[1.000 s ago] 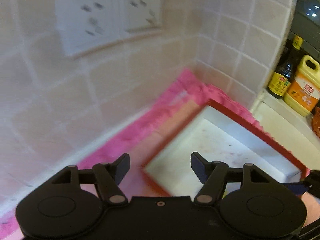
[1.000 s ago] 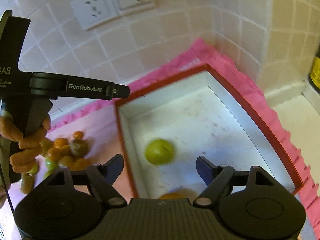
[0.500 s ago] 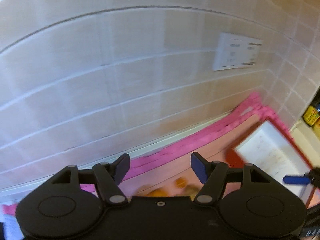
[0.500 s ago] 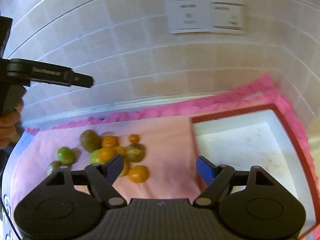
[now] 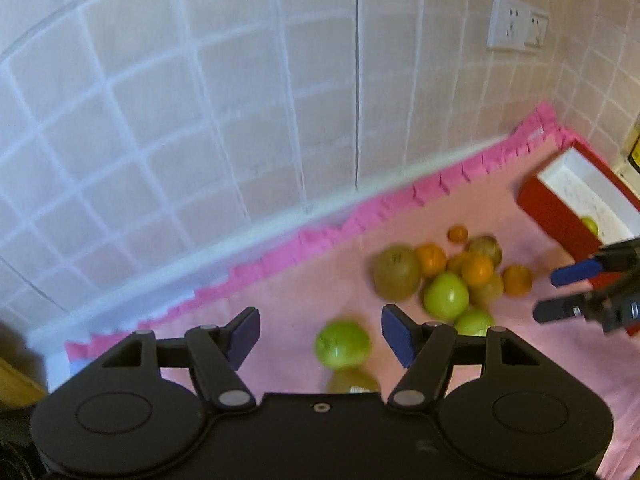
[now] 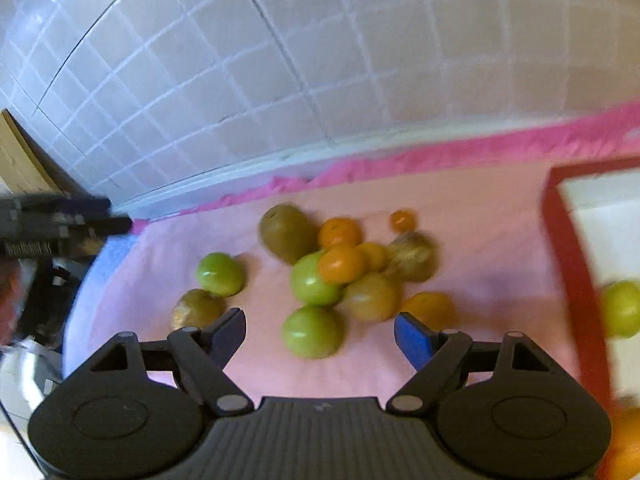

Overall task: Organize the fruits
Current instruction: 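Return both tools to the fruit pile and approach the kiwi and green apple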

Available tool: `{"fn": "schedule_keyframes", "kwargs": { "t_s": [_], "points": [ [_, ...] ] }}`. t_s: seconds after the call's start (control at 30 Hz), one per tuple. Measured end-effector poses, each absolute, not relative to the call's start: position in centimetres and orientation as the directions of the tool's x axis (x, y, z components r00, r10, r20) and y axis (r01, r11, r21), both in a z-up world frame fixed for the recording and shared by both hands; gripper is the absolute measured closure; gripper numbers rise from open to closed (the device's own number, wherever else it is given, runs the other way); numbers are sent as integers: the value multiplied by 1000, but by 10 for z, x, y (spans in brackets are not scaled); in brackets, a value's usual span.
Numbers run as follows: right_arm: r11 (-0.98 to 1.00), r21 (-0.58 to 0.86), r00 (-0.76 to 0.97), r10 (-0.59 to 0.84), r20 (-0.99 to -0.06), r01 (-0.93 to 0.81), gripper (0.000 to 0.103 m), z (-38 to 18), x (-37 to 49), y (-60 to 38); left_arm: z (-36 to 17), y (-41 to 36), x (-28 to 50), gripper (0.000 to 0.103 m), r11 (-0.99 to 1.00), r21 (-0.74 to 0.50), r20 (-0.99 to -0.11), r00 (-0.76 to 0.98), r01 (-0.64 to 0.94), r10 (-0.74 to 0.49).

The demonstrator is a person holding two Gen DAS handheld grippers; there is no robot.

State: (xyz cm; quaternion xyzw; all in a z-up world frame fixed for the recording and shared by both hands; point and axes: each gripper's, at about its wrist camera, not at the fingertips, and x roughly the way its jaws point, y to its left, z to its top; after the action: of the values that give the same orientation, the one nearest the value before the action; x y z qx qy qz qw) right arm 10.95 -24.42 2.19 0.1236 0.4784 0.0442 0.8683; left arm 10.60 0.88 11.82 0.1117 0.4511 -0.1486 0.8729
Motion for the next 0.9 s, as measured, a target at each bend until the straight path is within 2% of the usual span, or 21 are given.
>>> {"fn": "schedule_keyframes", "kwargs": {
  "t_s": [0.17,0.37,0.53,0.7,0.9],
  "points": [
    [945,321,491,253,-834,57,20,-8,121,-235,75,13,90,23,924,-7,-848,488,382,-209],
    [916,382,461,288,-839,123,20,-42,131,-228,26,2,78,23,907,2,-893,408,422,-188],
    [884,432,440,321,-839,179,20,-67,139,-229,7,-5,79,21,907,54,-889,433,418,-146],
    [873,447,461,321,-828,195,20,-76,140,-231,-13,0,90,21,914,3,-906,388,406,-170],
    [833,501,497,340,-799,235,20,-79,139,-241,-23,-6,94,19,914,16,-885,431,406,-176]
  ]
}}
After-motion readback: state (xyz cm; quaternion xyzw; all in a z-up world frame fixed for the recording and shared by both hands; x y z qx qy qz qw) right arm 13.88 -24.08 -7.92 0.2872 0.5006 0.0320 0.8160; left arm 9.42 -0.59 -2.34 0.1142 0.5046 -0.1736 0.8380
